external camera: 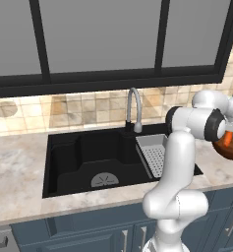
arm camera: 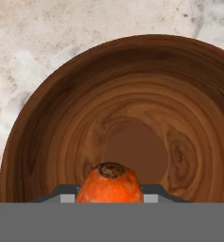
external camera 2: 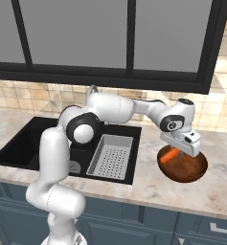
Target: Pick the carrot from the sink and place it in the bowl. Then pick the bowl and place it in the microwave. Then close the microwave door and press the start button.
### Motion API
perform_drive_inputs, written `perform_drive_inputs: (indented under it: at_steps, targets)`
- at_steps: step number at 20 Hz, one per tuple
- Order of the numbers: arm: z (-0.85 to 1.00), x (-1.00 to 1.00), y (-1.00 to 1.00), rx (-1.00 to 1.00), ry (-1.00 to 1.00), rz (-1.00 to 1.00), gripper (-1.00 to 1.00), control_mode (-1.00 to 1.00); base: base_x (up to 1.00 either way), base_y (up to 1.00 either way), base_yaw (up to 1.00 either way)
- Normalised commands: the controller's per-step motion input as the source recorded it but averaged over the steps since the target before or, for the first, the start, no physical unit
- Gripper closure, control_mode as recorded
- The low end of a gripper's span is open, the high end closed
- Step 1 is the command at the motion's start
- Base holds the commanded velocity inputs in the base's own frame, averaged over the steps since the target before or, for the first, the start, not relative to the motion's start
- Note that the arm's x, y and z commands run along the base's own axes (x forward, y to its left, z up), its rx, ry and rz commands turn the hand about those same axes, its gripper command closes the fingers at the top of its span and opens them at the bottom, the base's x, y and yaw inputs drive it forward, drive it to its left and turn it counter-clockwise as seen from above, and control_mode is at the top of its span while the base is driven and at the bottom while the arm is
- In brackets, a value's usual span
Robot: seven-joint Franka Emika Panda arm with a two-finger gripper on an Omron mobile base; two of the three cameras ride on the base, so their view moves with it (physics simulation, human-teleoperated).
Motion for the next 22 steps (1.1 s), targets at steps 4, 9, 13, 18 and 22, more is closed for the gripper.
perform_drive_inputs:
  at_steps: [4, 9, 13, 18, 22]
  targets:
    - [-0.16, 0.39, -0.28, 0.00, 0.01, 0.10, 1.00, -1.00, 0.00, 0.00, 0.00]
    - [-0.27, 0.12, -0.16, 0.00, 0.00, 0.14, 1.00, -1.00, 0.00, 0.00, 0.00]
    - [-0.31, -0.28, 0.00, 0.00, -0.04, 0.11, 1.00, -1.00, 0.00, 0.00, 0.00]
    - [-0.30, -0.49, 0.05, 0.00, -0.11, 0.04, 1.00, -1.00, 0.00, 0.00, 0.00]
    - [-0.28, -0.30, 0.13, 0.00, -0.13, 0.00, 1.00, -1.00, 0.00, 0.00, 0.00]
